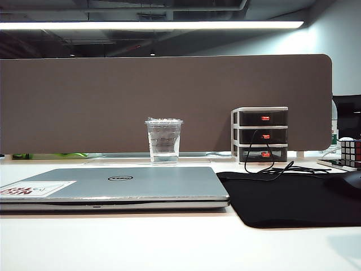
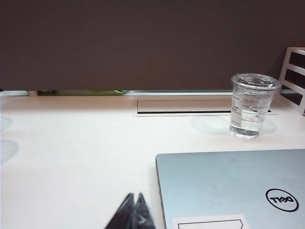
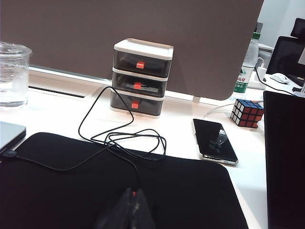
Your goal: Pick up the coffee cup and place it on the right side of the laptop.
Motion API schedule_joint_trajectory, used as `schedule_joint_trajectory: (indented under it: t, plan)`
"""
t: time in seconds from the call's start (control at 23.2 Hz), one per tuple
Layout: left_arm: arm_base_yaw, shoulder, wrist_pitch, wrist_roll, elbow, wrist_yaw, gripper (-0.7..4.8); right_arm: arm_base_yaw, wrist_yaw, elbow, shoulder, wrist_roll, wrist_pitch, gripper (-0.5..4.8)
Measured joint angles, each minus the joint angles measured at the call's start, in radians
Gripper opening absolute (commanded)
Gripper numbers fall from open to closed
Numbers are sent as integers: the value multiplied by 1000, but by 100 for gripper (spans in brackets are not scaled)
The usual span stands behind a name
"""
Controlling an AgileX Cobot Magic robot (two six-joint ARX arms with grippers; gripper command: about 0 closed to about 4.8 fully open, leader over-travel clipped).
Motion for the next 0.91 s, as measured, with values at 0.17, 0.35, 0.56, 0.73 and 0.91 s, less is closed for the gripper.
schedule_joint_trajectory:
  t: [0.17, 0.35, 0.56, 0.73, 0.91]
  plan:
    - [0, 0, 0, 0, 0, 0, -5, 0, 0, 0, 0, 0, 0, -1]
    - [0, 0, 0, 0, 0, 0, -5, 0, 0, 0, 0, 0, 0, -1]
    - [0, 0, 0, -21, 0, 17, -5, 0, -6, 0, 0, 14, 0, -1]
    - [0, 0, -3, -50, 0, 211, -5, 0, -107, 0, 0, 78, -26, -1]
    - [-2, 0, -18, -79, 0, 449, -5, 0, -401, 0, 0, 198, -77, -1]
